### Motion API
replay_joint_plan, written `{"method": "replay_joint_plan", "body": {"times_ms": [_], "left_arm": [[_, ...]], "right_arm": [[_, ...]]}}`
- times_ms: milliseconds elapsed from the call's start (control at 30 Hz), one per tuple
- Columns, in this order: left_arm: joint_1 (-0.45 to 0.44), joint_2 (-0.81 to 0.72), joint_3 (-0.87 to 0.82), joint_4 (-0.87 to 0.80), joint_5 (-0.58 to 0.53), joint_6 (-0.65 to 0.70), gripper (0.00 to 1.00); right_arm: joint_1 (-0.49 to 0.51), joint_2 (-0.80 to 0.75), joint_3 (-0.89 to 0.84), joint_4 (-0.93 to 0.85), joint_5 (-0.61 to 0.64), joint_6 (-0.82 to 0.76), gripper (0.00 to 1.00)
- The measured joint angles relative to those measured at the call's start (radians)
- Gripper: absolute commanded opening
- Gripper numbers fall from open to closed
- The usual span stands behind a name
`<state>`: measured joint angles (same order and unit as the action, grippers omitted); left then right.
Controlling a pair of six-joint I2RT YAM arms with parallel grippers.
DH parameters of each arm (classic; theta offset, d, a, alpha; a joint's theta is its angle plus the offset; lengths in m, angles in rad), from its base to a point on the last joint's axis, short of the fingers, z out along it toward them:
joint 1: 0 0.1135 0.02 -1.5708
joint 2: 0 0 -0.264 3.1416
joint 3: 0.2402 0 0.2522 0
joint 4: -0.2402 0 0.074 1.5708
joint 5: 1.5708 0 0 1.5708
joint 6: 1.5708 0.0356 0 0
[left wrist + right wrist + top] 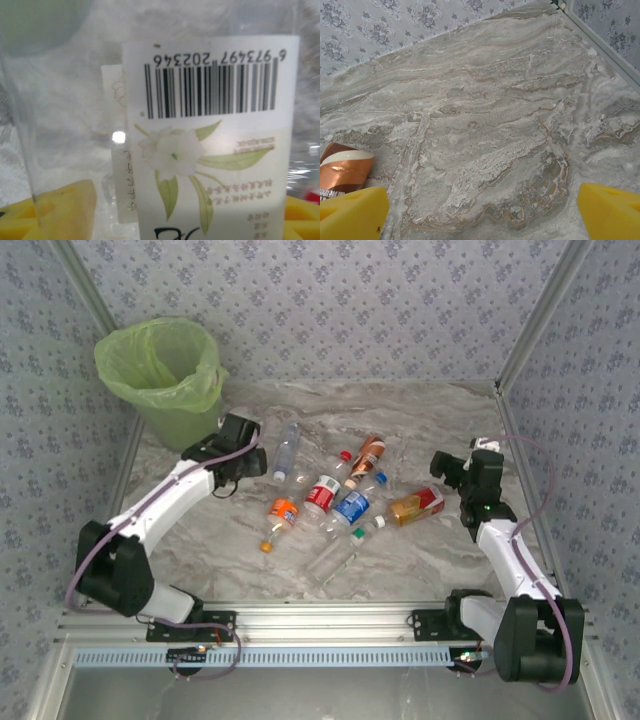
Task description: Put the plastic bottles in the bin
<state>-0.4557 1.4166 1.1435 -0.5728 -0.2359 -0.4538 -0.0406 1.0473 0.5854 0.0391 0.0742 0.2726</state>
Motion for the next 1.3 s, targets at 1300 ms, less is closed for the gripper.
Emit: {"method": "replay_joint_plan", "body": {"times_ms": [1300], "left_arm": [[0.359,0.135,0.491,0.441,-0.072,0.139,0.44]], "right_arm": [[0.007,-0.087,-0.027,-0.048,-0.040,0.061,0.99]]}}
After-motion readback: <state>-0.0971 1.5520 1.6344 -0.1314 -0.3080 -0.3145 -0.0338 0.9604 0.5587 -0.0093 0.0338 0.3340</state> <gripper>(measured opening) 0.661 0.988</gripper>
